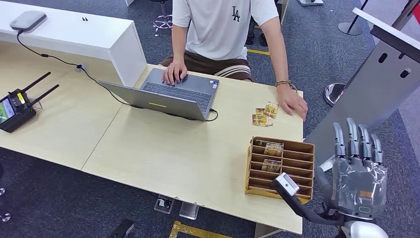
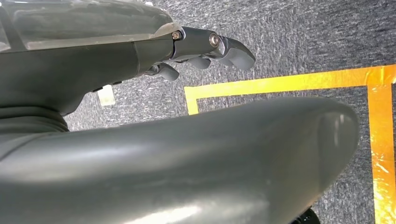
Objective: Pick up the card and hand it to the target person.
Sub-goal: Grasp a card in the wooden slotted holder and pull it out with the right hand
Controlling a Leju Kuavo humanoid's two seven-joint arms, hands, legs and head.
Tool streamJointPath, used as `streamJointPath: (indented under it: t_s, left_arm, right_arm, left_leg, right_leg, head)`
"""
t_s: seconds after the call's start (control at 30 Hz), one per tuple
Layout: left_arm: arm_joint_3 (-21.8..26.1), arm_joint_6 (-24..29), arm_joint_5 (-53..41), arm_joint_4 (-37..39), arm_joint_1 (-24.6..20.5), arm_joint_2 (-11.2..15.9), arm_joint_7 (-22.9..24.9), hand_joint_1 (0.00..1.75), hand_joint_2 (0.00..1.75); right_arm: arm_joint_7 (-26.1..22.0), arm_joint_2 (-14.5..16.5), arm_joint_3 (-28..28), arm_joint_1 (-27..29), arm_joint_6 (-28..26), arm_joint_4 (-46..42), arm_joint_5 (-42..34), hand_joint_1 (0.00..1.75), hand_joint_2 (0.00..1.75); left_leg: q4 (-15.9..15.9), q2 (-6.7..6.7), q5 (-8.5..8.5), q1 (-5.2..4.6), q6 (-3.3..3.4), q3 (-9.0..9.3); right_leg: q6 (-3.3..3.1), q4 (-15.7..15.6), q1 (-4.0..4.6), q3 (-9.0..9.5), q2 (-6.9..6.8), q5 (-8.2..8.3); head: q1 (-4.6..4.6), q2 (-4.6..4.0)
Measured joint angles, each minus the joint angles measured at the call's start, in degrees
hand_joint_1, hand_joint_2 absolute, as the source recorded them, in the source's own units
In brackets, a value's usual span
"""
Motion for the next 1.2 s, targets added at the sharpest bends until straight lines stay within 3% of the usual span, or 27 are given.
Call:
streamJointPath:
  t_s: [0.13, 0.2, 0.3, 0.5, 0.8, 0.97, 1.1, 1.2]
  left_arm:
    - [0.0, -0.3, -0.2, 0.0, 0.0, 0.0, 0.0, 0.00, 0.00]
    - [0.0, -0.3, -0.2, 0.0, 0.0, -0.1, 0.0, 0.00, 0.00]
    - [0.0, -0.3, -0.2, 0.0, 0.0, -0.2, 0.1, 0.00, 0.00]
    - [-0.1, -0.3, -0.3, 0.0, 0.0, -0.3, 0.9, 0.00, 0.00]
    - [-0.2, -0.3, -0.3, 0.0, 0.0, -0.6, 1.9, 0.00, 0.00]
    - [-0.2, -0.2, -0.3, 0.0, 0.0, -0.7, 2.2, 0.00, 0.00]
    - [-0.3, -0.3, -0.6, 0.0, 0.0, -0.7, 2.5, 0.00, 0.00]
    - [-0.5, -0.3, -0.7, 0.0, 0.0, -0.8, 2.6, 0.00, 0.00]
  right_arm:
    - [0.7, 0.6, 1.2, -0.5, 0.2, 0.8, -0.7, 0.11, 1.75]
    - [1.2, 0.9, 1.4, -0.6, 0.5, 1.1, -1.1, 0.33, 1.75]
    - [2.2, 1.3, 1.9, -0.9, 1.8, 1.7, -1.6, 0.52, 1.75]
    - [5.2, 1.9, 2.6, -1.6, 3.8, 3.3, -2.7, 0.39, 1.75]
    - [7.6, 2.2, 2.7, -1.9, 4.3, 5.4, -4.4, 0.39, 1.75]
    - [9.7, 2.2, 2.7, -2.0, 5.6, 6.7, -6.4, 0.50, 1.75]
    - [12.3, 2.2, 2.9, -2.1, 7.0, 8.3, -8.4, 0.74, 1.75]
    - [13.5, 2.2, 2.9, -2.1, 7.5, 9.7, -9.1, 0.79, 1.75]
  left_leg:
    - [0.0, 0.00, 0.00, 0.00, 0.00, 0.00]
    - [0.0, 0.00, 0.00, 0.00, 0.00, 0.00]
    - [0.0, 0.00, 0.00, 0.00, 0.00, 0.00]
    - [0.0, 0.00, 0.00, 0.00, 0.00, 0.00]
    - [0.0, 0.00, 0.00, 0.00, 0.00, 0.00]
    - [0.0, 0.00, 0.00, 0.00, 0.00, 0.00]
    - [0.0, 0.00, 0.00, 0.00, 0.00, 0.01]
    - [0.0, 0.00, 0.00, 0.00, 0.00, 0.00]
  right_leg:
    - [0.00, 0.0, 0.00, 0.00, 0.00, 0.00]
    - [0.00, 0.0, 0.00, 0.00, 0.00, 0.00]
    - [0.00, 0.0, 0.00, 0.00, 0.00, 0.00]
    - [0.00, 0.0, 0.00, 0.00, 0.00, 0.00]
    - [0.00, 0.0, 0.00, -0.01, 0.00, 0.00]
    - [0.00, 0.0, 0.00, 0.00, 0.00, 0.00]
    - [0.00, 0.0, 0.00, 0.00, 0.00, 0.00]
    - [0.00, 0.0, 0.00, -0.01, 0.00, 0.00]
  head:
    - [0.00, 0.00]
    - [0.01, 0.00]
    - [0.01, 0.00]
    - [0.01, 0.00]
    - [0.01, 0.00]
    - [0.01, 0.00]
    - [0.01, 0.00]
    - [0.01, 0.00]
